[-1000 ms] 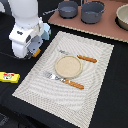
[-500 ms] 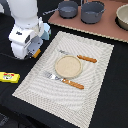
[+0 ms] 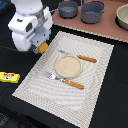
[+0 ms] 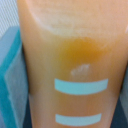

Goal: Place the bread, butter, and milk from the table onto the serving area.

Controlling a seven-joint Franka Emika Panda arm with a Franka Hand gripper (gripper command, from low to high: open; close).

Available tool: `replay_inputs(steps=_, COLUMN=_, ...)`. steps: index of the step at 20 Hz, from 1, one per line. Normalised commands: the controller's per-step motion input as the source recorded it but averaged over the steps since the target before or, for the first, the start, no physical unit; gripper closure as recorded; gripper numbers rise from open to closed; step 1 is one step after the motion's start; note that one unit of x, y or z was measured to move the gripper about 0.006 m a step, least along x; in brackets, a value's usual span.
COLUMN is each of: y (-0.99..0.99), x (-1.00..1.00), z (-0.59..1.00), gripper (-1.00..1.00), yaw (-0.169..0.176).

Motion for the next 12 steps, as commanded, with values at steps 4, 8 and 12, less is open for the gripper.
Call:
replay_inputs(steps=4, y=-0.01, x=0.92, z=0.8, gripper=1.0, yaw=-0.031)
replay_inputs(steps=8, y=-0.13, x=0.86, z=0.37, gripper=1.0, yaw=-0.026)
replay_inputs(steps=12, y=-0.17, x=0.88, z=0.21, gripper=1.0, yaw=-0.017)
